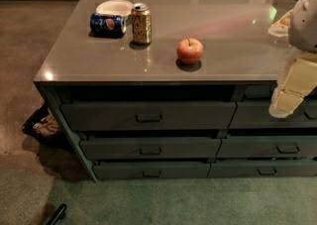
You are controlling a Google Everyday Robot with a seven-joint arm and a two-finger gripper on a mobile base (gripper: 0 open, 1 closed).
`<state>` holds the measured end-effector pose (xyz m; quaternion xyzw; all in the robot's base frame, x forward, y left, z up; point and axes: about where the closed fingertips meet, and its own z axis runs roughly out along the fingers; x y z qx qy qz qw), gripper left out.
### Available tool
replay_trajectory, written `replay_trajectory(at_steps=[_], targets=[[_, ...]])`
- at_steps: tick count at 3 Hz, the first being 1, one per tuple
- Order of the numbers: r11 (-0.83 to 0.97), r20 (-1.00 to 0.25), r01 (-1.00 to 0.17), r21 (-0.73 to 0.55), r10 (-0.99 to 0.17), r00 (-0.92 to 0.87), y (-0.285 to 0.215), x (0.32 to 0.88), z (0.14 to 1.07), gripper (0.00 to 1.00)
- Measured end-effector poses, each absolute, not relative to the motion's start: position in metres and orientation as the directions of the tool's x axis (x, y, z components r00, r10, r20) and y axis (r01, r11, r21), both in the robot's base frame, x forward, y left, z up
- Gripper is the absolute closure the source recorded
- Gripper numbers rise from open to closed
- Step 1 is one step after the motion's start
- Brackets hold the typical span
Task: Open bottom drawer
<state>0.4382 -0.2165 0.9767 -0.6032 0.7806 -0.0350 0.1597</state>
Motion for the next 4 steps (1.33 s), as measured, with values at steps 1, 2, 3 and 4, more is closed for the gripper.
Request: replay_trajectory(at_steps=[1, 2, 3, 4], targets=[[0.270, -0.207, -0.931, -0.247, -0.953, -0.221, -0.217, 0.438, 0.977, 0.00], [0.280, -0.221, -0.926, -0.255, -0.949, -0.226, -0.213, 0.433, 0.955, 0.00], [0.308, -0.254, -0.930, -0.202, -0.933, -0.254, -0.209, 0.417, 0.875, 0.00], [0.307, -0.255, -0.930, -0.202, -0.933, -0.253, -0.208, 0.416, 0.874, 0.00]])
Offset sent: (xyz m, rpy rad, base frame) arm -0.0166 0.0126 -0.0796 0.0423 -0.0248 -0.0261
